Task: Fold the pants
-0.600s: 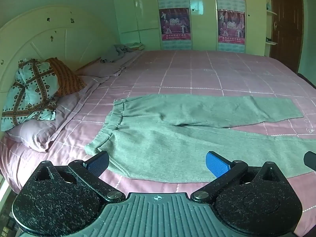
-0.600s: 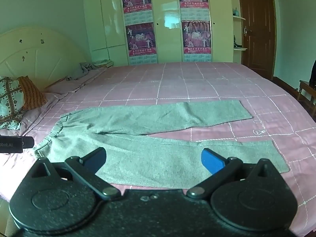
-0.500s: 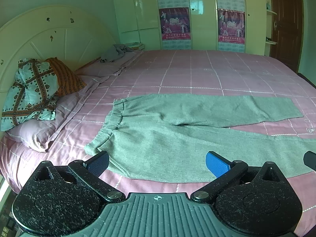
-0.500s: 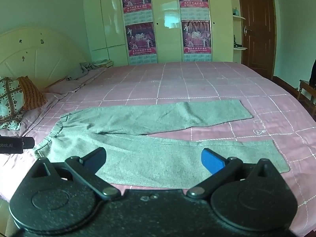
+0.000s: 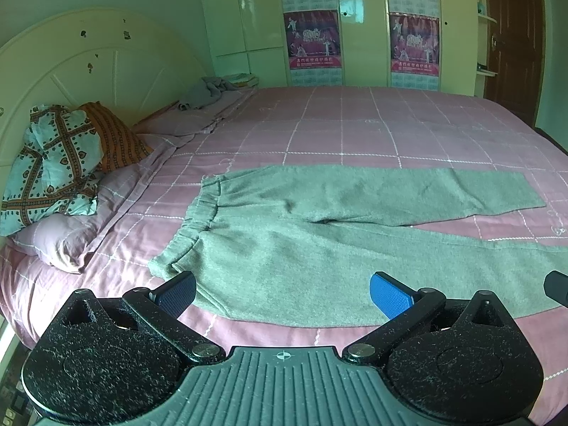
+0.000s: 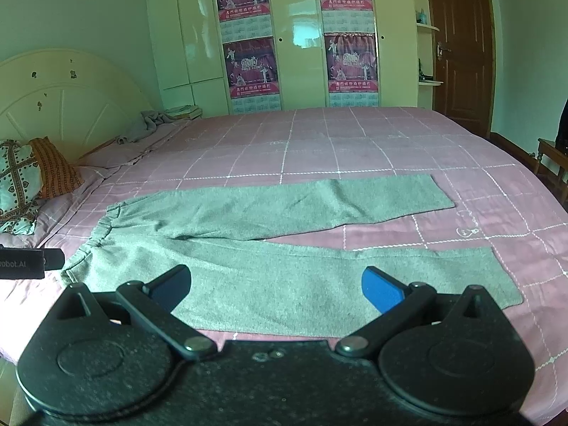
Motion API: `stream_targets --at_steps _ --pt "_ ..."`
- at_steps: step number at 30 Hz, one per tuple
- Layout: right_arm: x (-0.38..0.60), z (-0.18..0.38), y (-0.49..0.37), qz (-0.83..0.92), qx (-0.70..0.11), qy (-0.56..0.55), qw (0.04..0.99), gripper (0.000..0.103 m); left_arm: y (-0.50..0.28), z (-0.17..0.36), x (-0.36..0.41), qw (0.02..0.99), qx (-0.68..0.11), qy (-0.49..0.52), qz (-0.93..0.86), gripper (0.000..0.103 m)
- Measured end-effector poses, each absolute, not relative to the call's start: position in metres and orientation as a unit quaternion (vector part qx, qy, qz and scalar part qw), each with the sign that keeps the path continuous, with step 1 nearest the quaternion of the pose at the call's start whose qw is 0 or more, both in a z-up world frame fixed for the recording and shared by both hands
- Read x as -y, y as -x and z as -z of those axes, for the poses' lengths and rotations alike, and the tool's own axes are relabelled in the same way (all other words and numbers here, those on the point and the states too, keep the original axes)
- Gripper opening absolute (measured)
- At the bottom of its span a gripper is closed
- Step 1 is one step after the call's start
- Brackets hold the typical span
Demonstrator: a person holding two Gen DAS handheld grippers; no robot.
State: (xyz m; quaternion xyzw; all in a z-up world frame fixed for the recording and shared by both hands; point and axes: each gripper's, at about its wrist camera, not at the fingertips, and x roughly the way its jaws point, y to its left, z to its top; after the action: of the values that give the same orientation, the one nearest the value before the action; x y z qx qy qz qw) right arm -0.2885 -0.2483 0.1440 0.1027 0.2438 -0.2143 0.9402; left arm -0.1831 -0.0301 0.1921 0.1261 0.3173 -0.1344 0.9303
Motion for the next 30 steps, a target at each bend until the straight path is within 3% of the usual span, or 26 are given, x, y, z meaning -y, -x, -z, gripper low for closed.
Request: stream_targets --at_steps 13,21,30 --pt "0.248 -0.149 0.29 0.216 -0.231 -0.097 0.944 0.103 0.172 -0.177 0.02 0.93 -0.317 -0.127 0.137 0.103" --pt "0.246 -0.165 0.295 0.229 -0.174 -0.079 0.954 0.103 0.162 -0.17 0.012 0.929 -0.317 -0.127 0.143 0.103" --pt "0.241 -0.164 0.276 0.234 -0.225 -0.06 0.944 0.103 0.147 -0.153 0.003 0.926 -0.334 -0.113 0.132 0.103"
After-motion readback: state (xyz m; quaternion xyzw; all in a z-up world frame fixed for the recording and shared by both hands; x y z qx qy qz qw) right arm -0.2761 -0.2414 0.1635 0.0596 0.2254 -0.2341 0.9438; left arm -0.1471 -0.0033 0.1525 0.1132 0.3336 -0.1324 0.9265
